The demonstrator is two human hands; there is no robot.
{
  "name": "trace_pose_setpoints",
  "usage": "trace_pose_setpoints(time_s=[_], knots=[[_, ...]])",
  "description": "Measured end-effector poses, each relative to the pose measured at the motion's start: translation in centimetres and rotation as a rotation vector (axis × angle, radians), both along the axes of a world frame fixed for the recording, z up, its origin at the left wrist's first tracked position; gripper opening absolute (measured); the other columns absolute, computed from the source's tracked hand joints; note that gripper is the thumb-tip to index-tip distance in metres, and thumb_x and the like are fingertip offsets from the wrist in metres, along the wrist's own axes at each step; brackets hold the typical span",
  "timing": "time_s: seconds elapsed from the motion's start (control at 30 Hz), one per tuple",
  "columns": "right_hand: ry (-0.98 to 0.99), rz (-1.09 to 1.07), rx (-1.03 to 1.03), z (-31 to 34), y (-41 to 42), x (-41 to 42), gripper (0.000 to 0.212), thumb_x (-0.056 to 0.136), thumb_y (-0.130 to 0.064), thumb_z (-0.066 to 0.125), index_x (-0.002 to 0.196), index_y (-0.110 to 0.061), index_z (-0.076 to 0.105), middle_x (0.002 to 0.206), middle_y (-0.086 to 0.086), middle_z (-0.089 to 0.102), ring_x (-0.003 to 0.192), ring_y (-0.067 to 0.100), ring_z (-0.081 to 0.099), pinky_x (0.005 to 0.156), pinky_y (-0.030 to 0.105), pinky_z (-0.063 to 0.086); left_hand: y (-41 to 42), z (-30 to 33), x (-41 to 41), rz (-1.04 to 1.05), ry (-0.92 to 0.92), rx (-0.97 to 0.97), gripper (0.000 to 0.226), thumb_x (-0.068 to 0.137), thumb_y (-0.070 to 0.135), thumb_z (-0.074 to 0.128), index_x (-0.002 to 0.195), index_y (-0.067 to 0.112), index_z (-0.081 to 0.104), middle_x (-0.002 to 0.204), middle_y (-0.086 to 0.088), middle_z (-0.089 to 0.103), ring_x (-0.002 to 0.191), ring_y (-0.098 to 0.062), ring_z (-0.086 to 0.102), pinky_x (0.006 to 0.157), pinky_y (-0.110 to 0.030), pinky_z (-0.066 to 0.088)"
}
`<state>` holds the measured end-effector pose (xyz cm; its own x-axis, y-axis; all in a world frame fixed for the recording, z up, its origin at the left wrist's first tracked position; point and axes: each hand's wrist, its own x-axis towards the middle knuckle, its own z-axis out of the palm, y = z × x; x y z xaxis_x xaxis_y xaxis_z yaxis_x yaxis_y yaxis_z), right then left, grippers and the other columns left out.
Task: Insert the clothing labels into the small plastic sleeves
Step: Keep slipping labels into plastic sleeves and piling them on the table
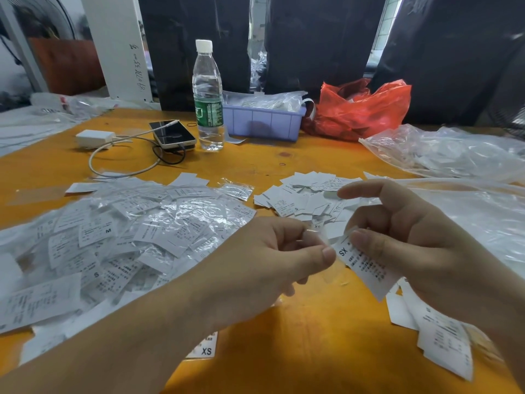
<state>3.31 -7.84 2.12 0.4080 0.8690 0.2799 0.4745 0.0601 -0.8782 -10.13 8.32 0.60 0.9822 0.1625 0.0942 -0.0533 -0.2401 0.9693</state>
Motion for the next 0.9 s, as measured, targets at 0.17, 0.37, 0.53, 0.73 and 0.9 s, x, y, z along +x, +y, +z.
trace_pose_setpoints(time_s=[0.17,0.37,0.53,0.73,0.9], knots=[[-0.01,0.047,-0.014,-0.29,0.03,-0.07,0.036,0.086,-0.02,0.054,0.116,-0.041,0.056,0.073,0.008,0.059,0.061,0.014,0.054,0.056,0.02,0.042,-0.07,-0.27,0.13,-0.01,0.014,-0.005,0.012,0.08,0.039,0.067,0.075,0.028,0.07,0.059,0.016,0.054,0.058,-0.002,0.052,0.063,-0.023,0.047],[-0.08,0.022,-0.044,-0.53,0.01,-0.07,0.035,0.088,-0.022,0.052,0.116,-0.042,0.053,0.074,0.01,0.057,0.06,0.017,0.052,0.053,0.026,0.04,-0.05,0.12,-0.07,-0.015,0.011,-0.02,0.013,0.082,0.039,0.065,0.076,0.029,0.071,0.057,0.013,0.051,0.056,-0.002,0.051,0.063,-0.019,0.048],[-0.225,-0.037,-0.079,-0.57,0.06,-0.46,0.033,0.089,-0.028,0.05,0.117,-0.045,0.048,0.076,0.006,0.059,0.06,0.012,0.052,0.054,0.022,0.041,-0.15,0.03,-0.05,-0.006,0.029,-0.004,0.018,0.08,0.041,0.064,0.078,0.024,0.071,0.056,0.013,0.051,0.056,-0.004,0.05,0.064,-0.023,0.047],[-0.24,-0.029,-0.097,-0.66,0.08,-0.79,0.035,0.089,-0.029,0.05,0.119,-0.046,0.046,0.079,0.003,0.061,0.064,0.019,0.054,0.056,0.027,0.043,-0.31,-0.13,0.02,-0.025,0.08,-0.08,0.016,0.078,0.033,0.066,0.076,0.017,0.07,0.06,0.006,0.051,0.05,-0.004,0.046,0.048,-0.014,0.037],[-0.075,0.018,-0.035,-0.56,0.18,-0.79,0.041,0.084,-0.025,0.061,0.12,-0.041,0.051,0.079,0.01,0.062,0.068,0.024,0.058,0.059,0.032,0.046,-0.34,0.02,0.08,0.048,0.075,-0.052,0.013,0.074,0.031,0.065,0.074,0.019,0.07,0.069,-0.001,0.055,0.055,-0.008,0.047,0.054,-0.02,0.041]])
